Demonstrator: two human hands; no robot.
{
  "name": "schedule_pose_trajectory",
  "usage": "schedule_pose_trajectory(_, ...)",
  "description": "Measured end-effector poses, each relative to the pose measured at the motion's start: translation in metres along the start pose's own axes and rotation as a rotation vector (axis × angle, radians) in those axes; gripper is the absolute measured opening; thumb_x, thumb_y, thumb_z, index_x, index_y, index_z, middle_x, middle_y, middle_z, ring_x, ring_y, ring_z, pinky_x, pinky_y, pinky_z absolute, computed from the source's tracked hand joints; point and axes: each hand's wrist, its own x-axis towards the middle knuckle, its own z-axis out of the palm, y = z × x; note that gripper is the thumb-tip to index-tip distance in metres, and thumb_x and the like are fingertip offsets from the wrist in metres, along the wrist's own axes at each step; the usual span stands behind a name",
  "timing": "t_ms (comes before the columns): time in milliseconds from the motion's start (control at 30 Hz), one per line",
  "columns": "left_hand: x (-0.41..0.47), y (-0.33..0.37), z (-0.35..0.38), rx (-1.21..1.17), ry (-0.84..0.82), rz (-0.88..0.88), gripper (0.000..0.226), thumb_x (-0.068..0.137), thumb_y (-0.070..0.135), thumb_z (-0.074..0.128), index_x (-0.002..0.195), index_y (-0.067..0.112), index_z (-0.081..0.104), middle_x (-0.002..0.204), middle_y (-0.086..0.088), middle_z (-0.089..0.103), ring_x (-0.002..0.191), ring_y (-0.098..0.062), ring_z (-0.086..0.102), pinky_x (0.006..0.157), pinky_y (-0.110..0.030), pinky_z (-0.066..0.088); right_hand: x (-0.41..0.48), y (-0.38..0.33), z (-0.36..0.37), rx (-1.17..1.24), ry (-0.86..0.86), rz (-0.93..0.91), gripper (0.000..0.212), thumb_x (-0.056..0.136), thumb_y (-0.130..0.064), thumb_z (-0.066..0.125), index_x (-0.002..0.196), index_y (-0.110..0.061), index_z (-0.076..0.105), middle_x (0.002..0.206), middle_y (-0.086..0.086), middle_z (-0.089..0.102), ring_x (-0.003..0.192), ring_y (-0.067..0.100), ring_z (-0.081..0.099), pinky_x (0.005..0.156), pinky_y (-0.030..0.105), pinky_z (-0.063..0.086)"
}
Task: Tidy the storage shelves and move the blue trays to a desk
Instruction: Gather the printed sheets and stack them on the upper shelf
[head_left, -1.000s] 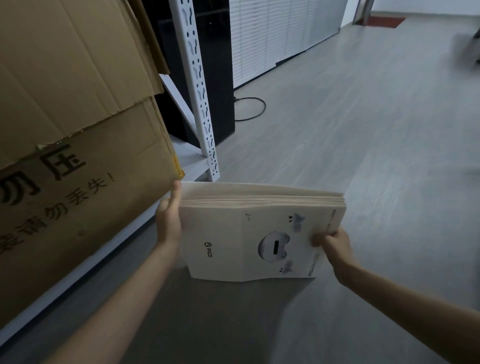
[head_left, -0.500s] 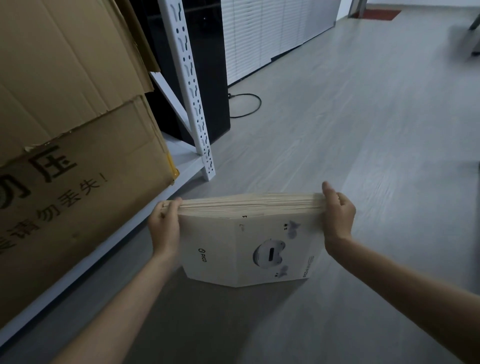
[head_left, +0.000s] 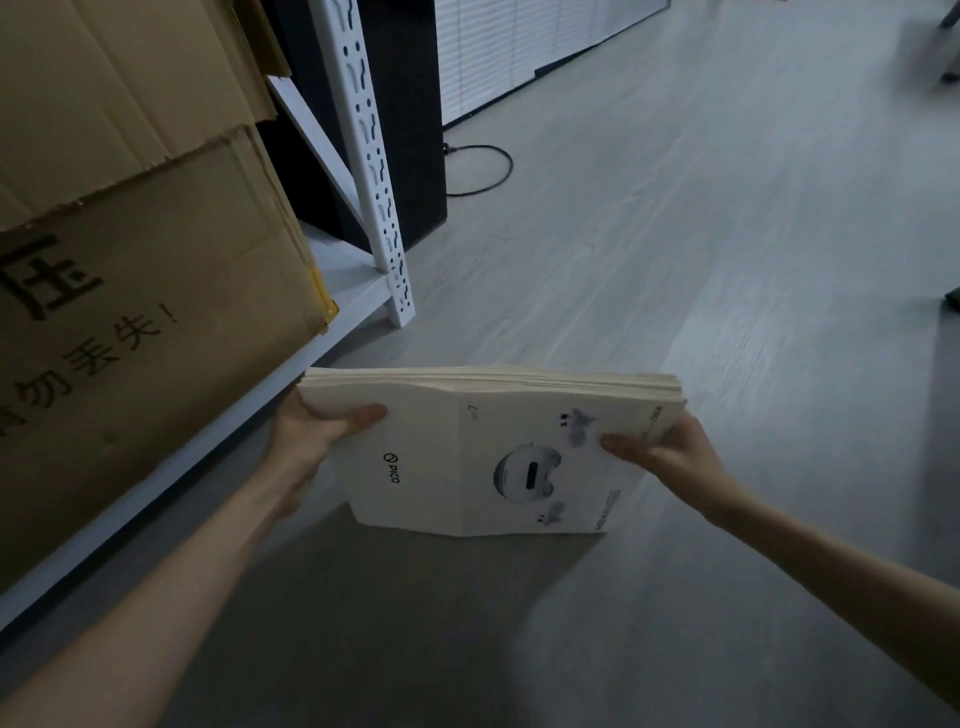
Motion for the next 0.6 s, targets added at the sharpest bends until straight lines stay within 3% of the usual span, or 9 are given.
schedule_pose_trajectory(100,-0.014,-0.010,-0.001,0.020,-0.116,-0.088,0.058,0.054,0.040,0.092,0.103,0.015,0.074,0.101,-0.003,0.078,0.094,-0.019,0.073,0.085,-0.040,0.055,0.004,0.004,0.005,0.017,0.053,0.050,0.047,0.077,-0.023,0.079,0.121,-0.011,0.066,0.109,0.001,0.074,0.101,0.020,0.071,0.077,0.031,0.061)
schedule_pose_trajectory(133,-0.019,-0.012,0.004,0.047,-0.088,-0.091,0.048,0.060,0.036,0.091,0.101,0.017,0.074,0.097,-0.001,0.078,0.089,-0.014,0.074,0.084,-0.038,0.056,0.006,0.004,0.008,-0.011,0.093,0.047,0.043,0.079,-0.024,0.078,0.118,-0.011,0.067,0.107,0.001,0.074,0.099,0.019,0.071,0.077,0.033,0.061)
schedule_pose_trajectory(200,-0.021,-0.011,0.021,0.051,0.092,-0.079,0.034,0.068,0.027,0.088,0.097,0.017,0.072,0.088,0.002,0.077,0.077,-0.008,0.073,0.078,-0.033,0.057,0.013,0.001,0.015,-0.076,0.179,0.051,0.038,0.081,-0.025,0.078,0.115,-0.012,0.067,0.104,0.001,0.074,0.095,0.018,0.071,0.077,0.040,0.062)
schedule_pose_trajectory(300,-0.017,0.009,0.040,0.009,0.274,-0.128,0.040,0.069,0.032,0.088,0.096,0.008,0.071,0.085,-0.002,0.074,0.076,-0.015,0.071,0.066,-0.026,0.056,0.037,-0.026,0.014,-0.150,0.250,0.093,0.034,0.082,-0.028,0.078,0.110,-0.016,0.065,0.100,0.002,0.072,0.090,0.020,0.070,0.075,0.047,0.062)
schedule_pose_trajectory(367,-0.017,0.037,0.039,0.018,0.280,-0.160,0.037,0.068,0.035,0.089,0.089,0.010,0.071,0.081,-0.001,0.073,0.073,-0.014,0.069,0.062,-0.024,0.053,0.049,-0.055,0.005,-0.171,0.259,0.158,0.035,0.078,-0.033,0.079,0.107,-0.020,0.065,0.099,0.002,0.072,0.088,0.022,0.070,0.075,0.049,0.061)
schedule_pose_trajectory(467,-0.032,0.103,0.025,0.054,0.254,-0.202,0.030,0.068,0.034,0.088,0.080,0.014,0.070,0.080,0.005,0.072,0.071,-0.010,0.067,0.068,-0.026,0.052,0.042,-0.117,-0.004,-0.062,0.299,0.285,0.029,0.072,-0.030,0.080,0.099,-0.023,0.068,0.096,0.002,0.074,0.088,0.022,0.072,0.077,0.050,0.061)
schedule_pose_trajectory(600,-0.072,0.214,-0.009,0.109,0.210,-0.361,0.044,0.061,0.038,0.091,0.090,0.009,0.074,0.088,-0.004,0.076,0.077,-0.021,0.072,0.075,-0.033,0.058,0.005,-0.224,-0.009,0.085,0.375,0.485,0.008,0.071,-0.016,0.081,0.077,-0.017,0.076,0.080,0.004,0.077,0.078,0.024,0.075,0.073,0.047,0.062)
